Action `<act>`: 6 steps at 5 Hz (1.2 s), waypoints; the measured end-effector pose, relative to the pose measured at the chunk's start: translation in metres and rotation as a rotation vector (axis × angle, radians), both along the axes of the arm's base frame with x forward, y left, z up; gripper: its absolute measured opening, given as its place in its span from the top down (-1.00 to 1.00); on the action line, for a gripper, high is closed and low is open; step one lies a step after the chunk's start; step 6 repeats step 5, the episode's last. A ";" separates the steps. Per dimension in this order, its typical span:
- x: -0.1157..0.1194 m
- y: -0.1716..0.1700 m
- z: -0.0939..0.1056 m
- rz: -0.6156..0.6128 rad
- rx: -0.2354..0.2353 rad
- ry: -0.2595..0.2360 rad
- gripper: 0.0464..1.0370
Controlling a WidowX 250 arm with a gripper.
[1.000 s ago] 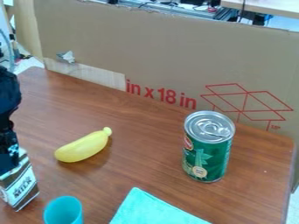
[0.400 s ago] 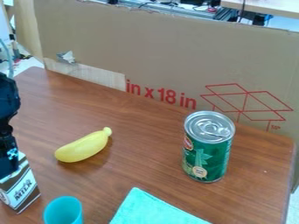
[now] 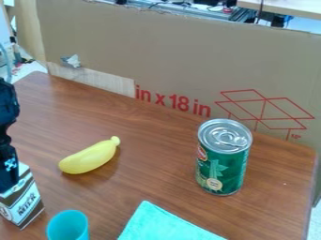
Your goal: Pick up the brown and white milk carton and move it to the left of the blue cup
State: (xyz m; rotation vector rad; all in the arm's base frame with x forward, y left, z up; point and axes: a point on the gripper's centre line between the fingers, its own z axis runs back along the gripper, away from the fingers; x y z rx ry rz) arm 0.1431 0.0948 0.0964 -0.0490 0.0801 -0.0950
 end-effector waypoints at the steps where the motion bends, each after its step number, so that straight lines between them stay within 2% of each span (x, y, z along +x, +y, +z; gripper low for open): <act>1: 0.004 -0.005 0.032 0.001 0.000 -0.051 -0.94; 2: 0.020 -0.018 0.060 -0.067 0.007 -0.100 -0.93; 3: 0.035 -0.027 0.075 -0.099 -0.006 -0.134 -0.93; 4: 0.050 -0.034 0.070 -0.098 -0.045 -0.079 -0.93; 5: 0.051 -0.042 0.064 -0.090 -0.025 -0.015 -0.93; 6: 0.051 -0.042 0.064 -0.090 -0.025 -0.015 -0.93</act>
